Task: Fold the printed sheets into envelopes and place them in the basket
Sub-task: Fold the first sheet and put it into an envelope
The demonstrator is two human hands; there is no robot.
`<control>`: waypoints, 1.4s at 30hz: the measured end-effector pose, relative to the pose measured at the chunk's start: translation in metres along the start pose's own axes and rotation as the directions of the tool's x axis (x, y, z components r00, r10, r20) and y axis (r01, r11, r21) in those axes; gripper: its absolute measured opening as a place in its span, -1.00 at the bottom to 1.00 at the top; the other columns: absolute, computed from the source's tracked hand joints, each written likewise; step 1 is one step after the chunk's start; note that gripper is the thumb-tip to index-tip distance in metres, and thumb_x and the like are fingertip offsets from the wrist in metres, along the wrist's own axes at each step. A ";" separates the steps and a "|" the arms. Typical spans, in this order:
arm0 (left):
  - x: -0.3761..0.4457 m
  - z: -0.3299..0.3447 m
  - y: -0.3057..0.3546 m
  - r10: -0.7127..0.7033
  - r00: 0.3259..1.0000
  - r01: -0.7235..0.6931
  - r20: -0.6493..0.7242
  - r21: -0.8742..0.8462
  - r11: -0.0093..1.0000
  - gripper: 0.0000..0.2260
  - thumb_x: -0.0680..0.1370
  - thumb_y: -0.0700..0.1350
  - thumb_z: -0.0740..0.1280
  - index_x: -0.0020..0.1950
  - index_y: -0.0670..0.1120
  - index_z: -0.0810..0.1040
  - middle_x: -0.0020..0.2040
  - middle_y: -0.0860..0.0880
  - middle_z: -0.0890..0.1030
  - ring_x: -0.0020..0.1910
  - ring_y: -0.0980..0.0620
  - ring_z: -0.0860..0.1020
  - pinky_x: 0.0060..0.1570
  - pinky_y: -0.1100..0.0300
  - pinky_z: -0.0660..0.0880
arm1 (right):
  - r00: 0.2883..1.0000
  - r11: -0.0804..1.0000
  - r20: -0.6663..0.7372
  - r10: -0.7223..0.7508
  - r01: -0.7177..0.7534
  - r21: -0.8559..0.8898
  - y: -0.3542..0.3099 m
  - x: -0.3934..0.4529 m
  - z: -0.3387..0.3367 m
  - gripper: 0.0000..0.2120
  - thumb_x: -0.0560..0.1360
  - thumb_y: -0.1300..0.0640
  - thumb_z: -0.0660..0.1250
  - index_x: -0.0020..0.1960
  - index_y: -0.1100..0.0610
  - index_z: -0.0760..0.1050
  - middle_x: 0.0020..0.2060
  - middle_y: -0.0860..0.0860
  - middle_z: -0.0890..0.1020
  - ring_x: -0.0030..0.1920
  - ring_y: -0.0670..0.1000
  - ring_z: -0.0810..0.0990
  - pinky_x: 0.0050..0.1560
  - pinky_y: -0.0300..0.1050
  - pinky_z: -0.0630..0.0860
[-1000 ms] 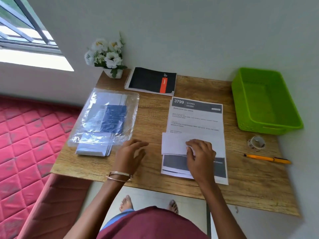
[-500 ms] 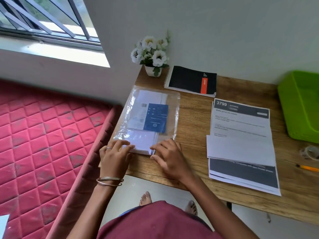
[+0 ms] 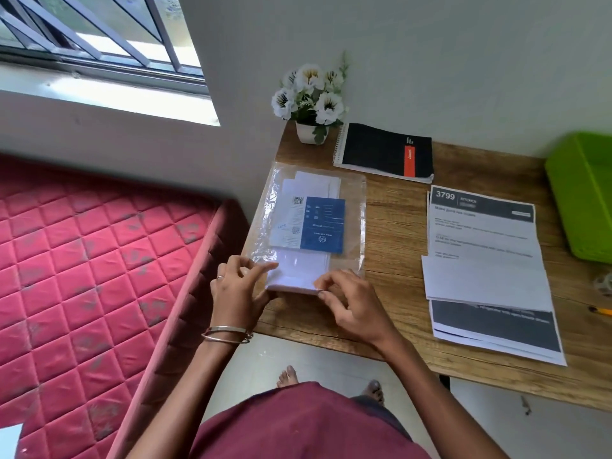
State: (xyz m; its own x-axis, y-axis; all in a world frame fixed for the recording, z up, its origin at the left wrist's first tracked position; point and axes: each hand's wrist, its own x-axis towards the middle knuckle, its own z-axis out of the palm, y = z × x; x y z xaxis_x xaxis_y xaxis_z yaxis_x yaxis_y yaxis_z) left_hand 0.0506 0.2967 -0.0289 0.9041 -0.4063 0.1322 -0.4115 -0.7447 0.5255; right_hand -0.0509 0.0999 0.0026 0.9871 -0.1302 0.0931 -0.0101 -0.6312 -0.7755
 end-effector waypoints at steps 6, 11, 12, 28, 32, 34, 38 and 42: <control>0.008 0.003 0.009 -0.142 0.988 0.134 -0.059 -0.122 0.983 -0.60 0.26 -0.02 0.54 0.02 0.19 0.50 -0.09 -0.07 0.46 -0.07 -0.15 0.44 -0.12 0.03 0.27 | 0.985 0.951 -0.134 0.108 -0.063 0.302 -0.029 -0.002 -0.024 -0.95 0.50 0.26 0.36 -0.06 0.17 0.51 -0.27 -0.10 0.58 -0.22 -0.19 0.57 -0.20 -0.36 0.47; 0.011 0.005 0.014 -0.225 0.974 0.223 -0.017 -0.065 0.973 -0.73 0.24 -0.03 0.55 -0.12 0.17 0.60 -0.09 -0.03 0.44 -0.02 -0.11 0.40 -0.09 0.06 0.20 | 0.932 0.855 -0.329 0.152 0.043 0.517 -0.066 0.007 -0.050 -0.80 0.48 0.24 0.37 0.07 0.03 0.52 -0.27 0.15 0.61 -0.23 0.15 0.61 -0.32 0.09 0.57; 0.012 0.004 0.015 -0.237 0.972 0.237 -0.002 -0.045 0.971 -0.74 0.25 -0.02 0.54 -0.13 0.19 0.60 -0.08 -0.01 0.44 -0.01 -0.09 0.40 -0.08 0.07 0.19 | 0.913 0.845 -0.380 0.148 0.082 0.528 -0.074 0.011 -0.057 -0.77 0.48 0.27 0.37 0.09 0.05 0.51 -0.28 0.11 0.62 -0.26 0.08 0.62 -0.35 0.01 0.58; 0.028 -0.067 0.129 0.113 0.994 -0.094 -0.001 -0.563 0.821 -0.59 0.41 0.23 0.26 0.12 0.03 0.58 0.03 0.07 0.58 -0.09 0.18 0.56 -0.14 0.26 0.50 | 0.686 0.880 -0.685 0.245 0.140 0.454 -0.044 -0.017 -0.153 -0.73 0.54 0.40 0.24 0.21 0.25 0.53 0.07 -0.02 0.66 0.00 -0.01 0.67 0.01 -0.10 0.61; 0.016 -0.052 0.189 0.378 0.916 -0.317 0.133 -0.340 0.886 -0.37 0.31 0.33 0.35 0.30 0.06 0.46 0.18 0.08 0.51 0.13 0.10 0.46 0.08 0.16 0.38 | 0.658 0.961 -0.731 0.182 0.040 0.275 -0.038 -0.033 -0.155 -0.73 0.44 0.26 0.43 0.14 0.15 0.58 -0.06 -0.01 0.69 -0.11 -0.01 0.69 -0.05 -0.07 0.62; 0.010 -0.030 0.208 0.378 0.914 -0.358 0.148 -0.143 0.923 -0.40 0.32 0.30 0.35 0.31 0.11 0.42 0.22 0.09 0.48 0.17 0.05 0.41 0.08 0.03 0.28 | 0.633 0.985 -0.767 0.107 0.035 0.167 -0.035 -0.041 -0.159 -0.78 0.44 0.17 0.45 0.08 0.12 0.61 -0.12 0.03 0.68 -0.15 -0.01 0.67 -0.10 -0.06 0.61; 0.002 -0.005 0.230 0.377 0.926 -0.377 0.001 -0.015 0.926 -0.70 0.37 0.07 0.38 0.08 0.07 0.56 -0.02 0.06 0.61 -0.02 -0.05 0.55 0.04 -0.08 0.29 | 0.611 0.998 -0.791 -0.026 -0.035 -0.060 -0.030 -0.055 -0.175 -0.83 0.40 0.11 0.47 -0.04 0.14 0.64 -0.20 0.01 0.56 -0.29 -0.06 0.51 -0.28 -0.32 0.44; 0.007 -0.003 0.234 0.311 0.947 -0.316 -0.078 -0.060 0.947 -0.94 0.41 -0.10 0.38 -0.17 0.05 0.63 -0.21 0.10 0.65 -0.15 -0.03 0.60 0.12 -0.13 0.22 | 0.669 0.991 -0.741 0.058 -0.128 -0.039 -0.014 -0.072 -0.194 -0.85 0.35 0.08 0.51 -0.09 0.06 0.64 -0.06 0.03 0.49 -0.04 -0.08 0.48 -0.10 -0.40 0.39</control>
State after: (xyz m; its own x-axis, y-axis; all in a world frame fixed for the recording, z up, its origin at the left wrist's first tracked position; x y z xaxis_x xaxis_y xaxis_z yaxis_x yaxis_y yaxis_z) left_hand -0.0391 0.1213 0.0977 0.7375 -0.5749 0.3545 -0.6683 -0.5452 0.5062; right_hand -0.1532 -0.0300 0.1276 0.5409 -0.6903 0.4805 -0.1427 -0.6384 -0.7564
